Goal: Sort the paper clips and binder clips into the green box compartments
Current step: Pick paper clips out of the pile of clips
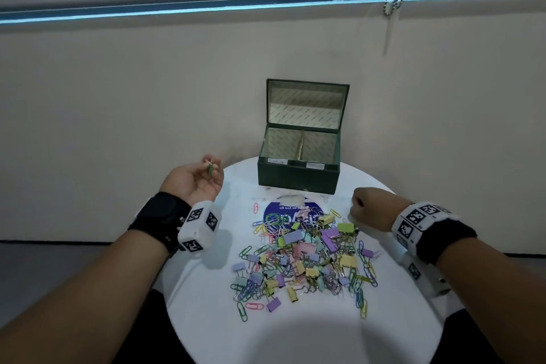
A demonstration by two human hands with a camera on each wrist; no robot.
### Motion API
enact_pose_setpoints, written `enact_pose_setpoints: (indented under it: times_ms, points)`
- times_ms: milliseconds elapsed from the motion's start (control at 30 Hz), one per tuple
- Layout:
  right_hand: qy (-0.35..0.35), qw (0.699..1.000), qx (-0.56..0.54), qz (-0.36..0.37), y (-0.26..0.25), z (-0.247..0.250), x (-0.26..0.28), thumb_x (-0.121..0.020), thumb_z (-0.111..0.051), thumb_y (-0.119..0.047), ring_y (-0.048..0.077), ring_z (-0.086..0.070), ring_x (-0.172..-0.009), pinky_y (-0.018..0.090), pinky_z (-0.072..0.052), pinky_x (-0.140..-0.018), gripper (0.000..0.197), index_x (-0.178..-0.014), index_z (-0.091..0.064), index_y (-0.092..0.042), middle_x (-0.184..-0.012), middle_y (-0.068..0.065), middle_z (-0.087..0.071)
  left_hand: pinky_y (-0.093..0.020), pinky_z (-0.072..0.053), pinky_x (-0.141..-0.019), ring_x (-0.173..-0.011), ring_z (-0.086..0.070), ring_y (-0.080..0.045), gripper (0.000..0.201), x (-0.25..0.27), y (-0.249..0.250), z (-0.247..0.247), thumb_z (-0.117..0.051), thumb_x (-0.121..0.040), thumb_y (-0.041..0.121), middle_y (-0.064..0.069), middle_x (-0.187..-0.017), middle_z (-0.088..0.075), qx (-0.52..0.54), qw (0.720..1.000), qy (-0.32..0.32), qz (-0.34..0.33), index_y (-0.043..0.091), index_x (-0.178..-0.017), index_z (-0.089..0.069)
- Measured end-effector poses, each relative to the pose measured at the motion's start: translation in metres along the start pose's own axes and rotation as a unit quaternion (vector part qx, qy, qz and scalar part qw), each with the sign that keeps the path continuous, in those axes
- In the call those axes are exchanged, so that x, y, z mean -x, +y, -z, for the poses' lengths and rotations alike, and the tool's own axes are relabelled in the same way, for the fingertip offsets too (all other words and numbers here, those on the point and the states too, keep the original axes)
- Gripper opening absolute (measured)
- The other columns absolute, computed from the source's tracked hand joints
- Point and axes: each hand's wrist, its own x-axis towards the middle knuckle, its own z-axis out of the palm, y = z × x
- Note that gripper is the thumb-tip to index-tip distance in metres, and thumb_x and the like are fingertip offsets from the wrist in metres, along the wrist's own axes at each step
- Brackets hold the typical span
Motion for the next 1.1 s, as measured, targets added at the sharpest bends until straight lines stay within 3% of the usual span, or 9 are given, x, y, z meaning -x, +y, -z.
enact_pose_setpoints:
  times_ms: [100,267,300,400,467,733,833,967,1100]
  points:
    - [0.029,0.999,-0.039,0.009,-0.001,0.005,0.001,-0.094,-0.048,-0.02,0.016,-0.042,-0.064,0.03,-0.033,-0.057,0.012,-0.083,-0.045,-0.016,-0.075,0.0,-0.053,-0.022,-0.049,-0.05,-0.058,-0.052,-0.018,0.009,0.001,-0.019,-0.001,-0.052,-0.073,0.004,-0.012,-0.075,-0.058,0.016,0.997,0.046,0.057,0.006,-0.081,-0.056]
    - [0.026,0.997,-0.052,0.051,-0.006,0.009,0.005,-0.096,-0.041,-0.012,0.009,-0.046,-0.069,0.025,-0.032,-0.06,0.018,-0.093,-0.051,-0.026,-0.076,-0.01,-0.051,-0.016,-0.025,-0.039,-0.048,-0.033,-0.009,0.024,0.001,-0.029,-0.018,-0.057,-0.095,0.029,0.001,-0.063,-0.042,-0.336,0.936,0.008,0.106,0.013,-0.077,-0.058]
    - [0.019,0.996,-0.055,0.061,-0.007,0.011,0.006,-0.098,-0.04,-0.013,0.007,-0.048,-0.071,0.023,-0.033,-0.061,0.021,-0.094,-0.055,-0.027,-0.077,-0.013,-0.051,-0.017,-0.024,-0.04,-0.048,-0.031,-0.01,0.019,0.002,-0.029,-0.025,-0.061,-0.094,0.026,0.003,-0.061,-0.041,-0.491,0.868,-0.008,0.07,0.013,-0.081,-0.061]
    - [0.01,0.996,-0.043,0.082,-0.011,0.012,0.004,-0.103,-0.037,-0.021,0.012,-0.055,-0.088,0.026,-0.044,-0.081,0.031,-0.112,-0.064,-0.033,-0.102,-0.009,-0.066,-0.02,-0.035,-0.056,-0.063,-0.045,-0.009,0.016,0.008,-0.028,-0.046,-0.068,-0.09,0.03,0.015,-0.07,-0.052,-0.879,0.467,-0.087,-0.042,0.029,-0.106,-0.07]
    - [0.007,0.996,-0.03,0.082,-0.011,0.008,-0.001,-0.104,-0.039,-0.028,0.012,-0.055,-0.089,0.031,-0.047,-0.096,0.034,-0.127,-0.059,-0.044,-0.12,-0.004,-0.067,-0.02,-0.042,-0.076,-0.09,-0.057,-0.008,0.034,0.01,-0.03,-0.053,-0.064,-0.092,0.03,0.015,-0.099,-0.06,-0.949,0.282,-0.128,-0.06,0.042,-0.124,-0.063]
    - [0.031,0.997,0.027,0.065,-0.013,0.001,-0.019,-0.095,-0.053,-0.031,0.014,-0.06,-0.087,0.028,-0.051,-0.077,0.011,-0.095,-0.062,-0.038,-0.092,-0.013,-0.065,-0.028,-0.046,-0.071,-0.095,-0.063,-0.023,0.026,0.0,-0.036,-0.05,-0.043,-0.1,0.036,0.006,-0.101,-0.061,-0.951,-0.005,-0.274,-0.144,0.03,-0.11,-0.065]
    - [0.048,0.996,0.035,0.074,-0.011,-0.002,-0.02,-0.095,-0.044,-0.034,0.013,-0.062,-0.076,0.028,-0.054,-0.071,0.02,-0.085,-0.061,-0.03,-0.078,-0.012,-0.065,-0.028,-0.048,-0.076,-0.094,-0.062,-0.021,0.021,-0.005,-0.038,-0.053,-0.043,-0.096,0.036,0.007,-0.102,-0.062,-0.956,0.043,-0.263,-0.119,0.028,-0.102,-0.062]
    - [0.039,0.995,0.01,0.087,-0.01,0.001,-0.019,-0.089,-0.045,-0.036,0.016,-0.06,-0.071,0.036,-0.056,-0.071,0.016,-0.081,-0.055,-0.027,-0.073,-0.008,-0.062,-0.026,-0.046,-0.069,-0.08,-0.059,-0.014,0.014,-0.016,-0.039,-0.094,-0.048,-0.099,0.036,0.009,-0.089,-0.062,-0.904,0.353,-0.198,-0.138,0.027,-0.096,-0.058]
    - [0.054,0.995,-0.011,0.086,-0.011,0.004,-0.017,-0.089,-0.046,-0.032,0.021,-0.06,-0.073,0.037,-0.055,-0.071,0.01,-0.084,-0.052,-0.025,-0.075,-0.005,-0.062,-0.029,-0.05,-0.062,-0.067,-0.053,-0.013,0.016,-0.036,-0.049,-0.14,-0.047,-0.102,0.033,0.002,-0.08,-0.059,-0.84,0.516,-0.136,-0.099,0.022,-0.1,-0.059]
